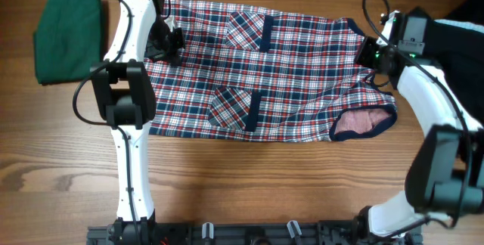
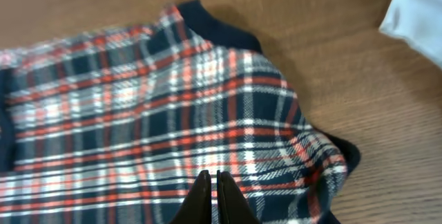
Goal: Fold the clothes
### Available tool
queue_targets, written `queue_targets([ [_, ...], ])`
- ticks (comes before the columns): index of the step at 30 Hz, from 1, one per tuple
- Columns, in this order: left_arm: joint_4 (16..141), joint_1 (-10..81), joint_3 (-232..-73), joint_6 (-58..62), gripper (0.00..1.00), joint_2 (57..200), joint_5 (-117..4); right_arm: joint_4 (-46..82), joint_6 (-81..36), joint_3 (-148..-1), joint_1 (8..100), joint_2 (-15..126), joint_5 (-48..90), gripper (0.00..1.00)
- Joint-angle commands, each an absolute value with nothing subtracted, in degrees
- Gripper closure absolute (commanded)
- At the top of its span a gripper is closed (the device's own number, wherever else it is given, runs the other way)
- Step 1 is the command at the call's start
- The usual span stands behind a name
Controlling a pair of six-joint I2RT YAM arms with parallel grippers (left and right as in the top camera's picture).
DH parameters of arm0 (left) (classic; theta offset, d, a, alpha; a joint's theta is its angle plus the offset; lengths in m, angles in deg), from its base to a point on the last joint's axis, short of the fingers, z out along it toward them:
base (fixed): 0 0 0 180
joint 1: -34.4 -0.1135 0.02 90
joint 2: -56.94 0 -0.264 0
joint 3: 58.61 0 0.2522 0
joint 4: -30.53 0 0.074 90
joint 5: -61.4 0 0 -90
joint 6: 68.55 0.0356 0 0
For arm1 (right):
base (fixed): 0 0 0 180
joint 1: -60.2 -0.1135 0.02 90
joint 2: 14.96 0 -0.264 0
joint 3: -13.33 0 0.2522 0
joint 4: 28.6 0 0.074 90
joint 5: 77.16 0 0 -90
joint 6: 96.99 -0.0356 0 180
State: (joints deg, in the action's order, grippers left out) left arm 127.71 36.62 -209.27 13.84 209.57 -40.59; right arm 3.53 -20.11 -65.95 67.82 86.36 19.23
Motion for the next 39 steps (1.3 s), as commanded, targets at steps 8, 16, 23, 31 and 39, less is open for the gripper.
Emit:
queue_targets([
  [8,123.3,36.7,-205.3,13.5,0.96,222.5,-35.2,-1.5,-20.7,-66.6,68.0,97.4,17.8,0.96],
  [16,123.3,36.7,-205.3,13.5,0.96,222.5,-35.2,-10.3,-22.1,-66.6,68.4,103.0,10.7,0.96],
  [23,123.3,36.7,-205.3,13.0,0.96,222.5,-35.1,-24.5,-19.8,-66.6,68.5,105.0,4.7,0.92],
  [31,122.8,36.7,-205.3,12.0,0.96,222.5,-34.8,-31.1,-18.5,-68.2,69.5,105.0,3.8,0.89],
  [39,122.6,36.7,-205.3,12.0,0.96,222.5,-34.8,-13.7,-18.6,-72.9,69.7,105.0,14.5,0.92],
])
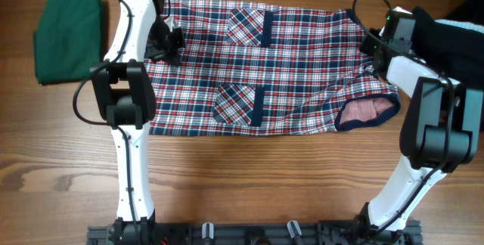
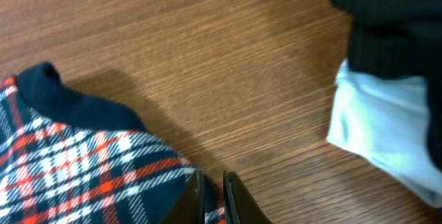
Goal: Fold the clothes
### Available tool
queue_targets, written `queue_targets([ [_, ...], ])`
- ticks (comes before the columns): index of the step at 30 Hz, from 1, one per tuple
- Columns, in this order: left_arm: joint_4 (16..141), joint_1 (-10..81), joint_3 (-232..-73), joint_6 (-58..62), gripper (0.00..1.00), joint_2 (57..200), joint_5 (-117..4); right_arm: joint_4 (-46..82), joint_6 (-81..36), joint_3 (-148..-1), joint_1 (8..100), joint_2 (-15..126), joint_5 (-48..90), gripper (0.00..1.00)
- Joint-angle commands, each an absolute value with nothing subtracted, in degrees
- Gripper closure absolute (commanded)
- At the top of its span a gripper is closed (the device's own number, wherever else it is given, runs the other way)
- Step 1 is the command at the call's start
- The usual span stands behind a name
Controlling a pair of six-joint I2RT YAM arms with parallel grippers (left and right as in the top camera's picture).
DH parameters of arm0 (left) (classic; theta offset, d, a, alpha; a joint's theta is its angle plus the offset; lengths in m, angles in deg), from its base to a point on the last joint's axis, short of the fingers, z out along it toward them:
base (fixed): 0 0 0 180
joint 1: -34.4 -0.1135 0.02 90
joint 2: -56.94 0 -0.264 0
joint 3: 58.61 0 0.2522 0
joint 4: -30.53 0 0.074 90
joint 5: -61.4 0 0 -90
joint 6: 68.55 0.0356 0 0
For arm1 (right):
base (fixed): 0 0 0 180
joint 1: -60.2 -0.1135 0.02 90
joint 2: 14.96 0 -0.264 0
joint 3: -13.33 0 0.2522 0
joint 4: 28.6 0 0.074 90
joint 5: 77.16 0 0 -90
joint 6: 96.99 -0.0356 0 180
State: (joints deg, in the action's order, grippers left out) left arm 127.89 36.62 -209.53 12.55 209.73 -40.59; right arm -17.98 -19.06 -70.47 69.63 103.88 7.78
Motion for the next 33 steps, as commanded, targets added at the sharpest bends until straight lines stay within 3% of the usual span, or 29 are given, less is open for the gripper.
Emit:
queue_targets([
  [1,122.6,36.7,-205.3,12.0,0.96,222.5,-34.8,-12.1,-19.1,-73.2,69.7,105.0,15.9,0.92],
  [8,122.4,36.7,-205.3,12.0,0.96,222.5,-34.7,-9.6,-20.7,-74.0,69.7,105.0,20.7,0.85],
  [19,122.0,36.6,-205.3,12.0,0.96,222.5,-33.5,-13.6,-20.4,-74.0,69.7,111.3,17.0,0.87],
  [33,120.7,36.2,-205.3,11.8,0.96,222.5,-33.5,-21.4,-17.5,-74.4,72.3,114.2,9.0,0.83],
])
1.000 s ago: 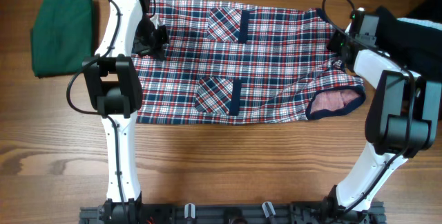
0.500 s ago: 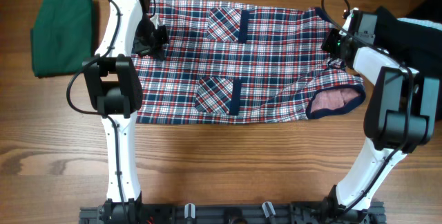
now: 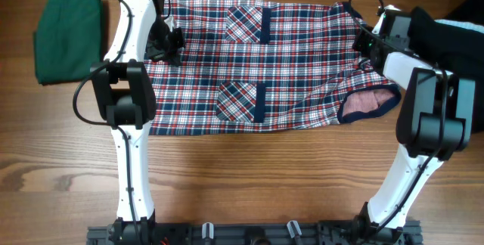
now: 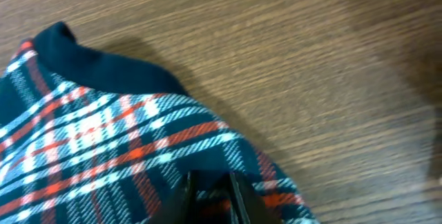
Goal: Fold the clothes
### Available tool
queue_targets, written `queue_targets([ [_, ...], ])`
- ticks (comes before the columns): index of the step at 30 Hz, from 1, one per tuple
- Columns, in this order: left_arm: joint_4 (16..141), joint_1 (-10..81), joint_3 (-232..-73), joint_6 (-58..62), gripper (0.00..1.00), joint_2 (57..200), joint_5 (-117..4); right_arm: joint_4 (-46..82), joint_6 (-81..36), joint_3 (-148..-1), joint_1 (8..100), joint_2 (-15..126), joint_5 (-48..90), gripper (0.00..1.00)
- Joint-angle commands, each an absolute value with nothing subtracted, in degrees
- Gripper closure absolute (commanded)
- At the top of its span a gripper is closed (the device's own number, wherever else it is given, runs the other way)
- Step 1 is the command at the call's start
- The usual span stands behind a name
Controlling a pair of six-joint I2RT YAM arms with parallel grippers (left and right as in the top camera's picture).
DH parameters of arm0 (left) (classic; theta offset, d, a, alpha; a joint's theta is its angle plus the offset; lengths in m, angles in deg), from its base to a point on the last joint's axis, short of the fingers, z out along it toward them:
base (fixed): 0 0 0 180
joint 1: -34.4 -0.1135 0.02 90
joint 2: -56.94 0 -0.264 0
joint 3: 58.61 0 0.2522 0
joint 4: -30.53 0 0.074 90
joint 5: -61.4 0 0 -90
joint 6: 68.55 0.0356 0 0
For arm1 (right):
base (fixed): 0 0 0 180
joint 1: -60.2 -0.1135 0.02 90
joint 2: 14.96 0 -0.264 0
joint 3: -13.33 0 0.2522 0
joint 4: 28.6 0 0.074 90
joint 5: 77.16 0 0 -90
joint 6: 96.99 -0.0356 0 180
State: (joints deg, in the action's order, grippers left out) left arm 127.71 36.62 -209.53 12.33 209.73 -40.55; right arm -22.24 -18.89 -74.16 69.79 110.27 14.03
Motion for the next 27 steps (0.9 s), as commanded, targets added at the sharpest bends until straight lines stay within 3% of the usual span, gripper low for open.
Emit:
queue_targets([
  [1,120.4,36.1,-205.3,11.8,0.96,222.5,-33.5,-21.4,-17.5,-74.7,72.7,114.2,9.0,0.83],
  [7,118.9,33.9,-206.3,11.8,0.95,222.1,-33.5,-11.3,-17.4,-83.5,73.7,113.6,14.3,0.76],
  [12,119.0,31.9,-209.2,11.8,0.70,219.6,-33.5,1.2,-17.5,-95.7,73.6,112.9,21.5,0.47],
  [13,118.8,31.6,-209.6,11.8,0.63,218.8,-33.5,3.5,-17.5,-98.1,73.6,112.8,23.2,0.43],
  [14,118.6,31.3,-210.1,11.8,0.49,217.3,-33.5,7.2,-17.6,-101.4,73.6,112.4,25.7,0.36],
  [16,118.4,31.0,-210.7,11.8,0.37,215.6,-33.5,11.5,-17.7,-104.6,73.6,111.5,28.0,0.30],
  [23,118.7,31.0,-211.3,12.0,0.23,208.6,-33.5,23.2,-18.1,-106.9,73.5,103.1,32.5,0.05],
  [27,119.6,31.1,-211.3,12.1,0.17,205.3,-33.9,30.4,-18.1,-106.9,73.5,98.5,35.1,0.02],
])
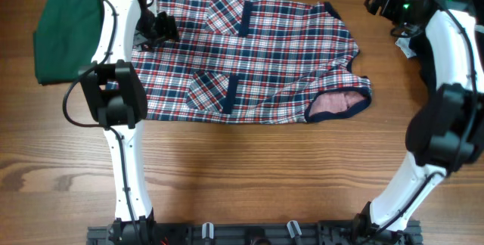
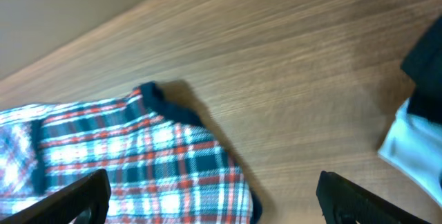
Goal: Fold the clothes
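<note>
A red, white and navy plaid garment [image 1: 257,56] lies spread flat on the wooden table, its pink lining showing at an opening [image 1: 336,103] on the right. My left gripper [image 1: 155,27] sits on the garment's upper left edge and looks shut on the cloth. My right gripper [image 1: 378,1] hangs open above bare wood, off the garment's upper right corner. In the right wrist view its gripper [image 2: 214,207] stands wide apart, with the navy-trimmed corner of the plaid garment [image 2: 159,148] below it and nothing held.
A folded green cloth [image 1: 68,33] lies at the far left beside the left arm. A black garment [image 2: 428,65] and a light blue one [image 2: 414,155] lie at the right edge of the table, near the right arm.
My right gripper was pinched on the garment's upper right corner. Now it is open, higher and further right. The garment and my left gripper both sit further left.
My right gripper was shut on the wrinkled right part of the garment. Then it was at the upper right corner with the cloth drawn flatter and further right. It still pinched that corner a moment ago. Now it has let go and the garment lies flat, shifted left.
</note>
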### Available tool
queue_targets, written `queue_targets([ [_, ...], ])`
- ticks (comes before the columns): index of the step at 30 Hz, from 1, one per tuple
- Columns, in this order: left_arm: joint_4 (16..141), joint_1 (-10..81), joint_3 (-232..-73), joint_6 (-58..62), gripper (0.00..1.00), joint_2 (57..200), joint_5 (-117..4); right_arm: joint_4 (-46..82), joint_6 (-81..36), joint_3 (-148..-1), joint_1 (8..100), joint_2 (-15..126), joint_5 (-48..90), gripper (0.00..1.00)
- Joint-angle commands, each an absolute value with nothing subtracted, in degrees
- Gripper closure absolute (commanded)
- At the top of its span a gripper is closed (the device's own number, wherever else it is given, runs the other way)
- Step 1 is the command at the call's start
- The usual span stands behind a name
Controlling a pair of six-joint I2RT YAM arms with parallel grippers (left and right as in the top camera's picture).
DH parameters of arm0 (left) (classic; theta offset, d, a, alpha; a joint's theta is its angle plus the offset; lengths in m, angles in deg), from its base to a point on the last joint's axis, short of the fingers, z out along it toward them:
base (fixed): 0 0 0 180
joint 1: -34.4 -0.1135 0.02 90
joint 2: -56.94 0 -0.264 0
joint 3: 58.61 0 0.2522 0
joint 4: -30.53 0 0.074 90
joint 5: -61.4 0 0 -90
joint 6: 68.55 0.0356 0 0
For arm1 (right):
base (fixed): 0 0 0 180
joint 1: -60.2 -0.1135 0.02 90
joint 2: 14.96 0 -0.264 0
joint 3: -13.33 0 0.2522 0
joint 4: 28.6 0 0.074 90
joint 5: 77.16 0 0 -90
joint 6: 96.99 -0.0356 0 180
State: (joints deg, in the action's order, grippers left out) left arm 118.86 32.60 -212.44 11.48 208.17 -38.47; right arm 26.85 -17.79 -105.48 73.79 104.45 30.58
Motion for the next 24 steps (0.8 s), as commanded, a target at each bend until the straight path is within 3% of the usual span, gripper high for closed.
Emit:
queue_targets([
  [1,120.0,31.1,-211.3,12.1,0.16,204.7,-34.0,32.1,-18.1,-106.9,73.5,97.7,35.9,0.01],
  [10,122.9,31.6,-211.3,15.9,0.18,201.9,-36.8,49.0,-17.5,-106.8,73.5,94.6,37.4,0.01],
  [15,128.0,31.9,-211.3,18.0,0.21,199.0,-36.8,56.9,-16.3,-106.6,73.5,94.6,37.4,0.08],
  [24,131.3,31.9,-211.3,14.8,0.12,186.3,-36.6,60.9,-15.4,-106.6,73.5,89.2,36.3,0.08],
])
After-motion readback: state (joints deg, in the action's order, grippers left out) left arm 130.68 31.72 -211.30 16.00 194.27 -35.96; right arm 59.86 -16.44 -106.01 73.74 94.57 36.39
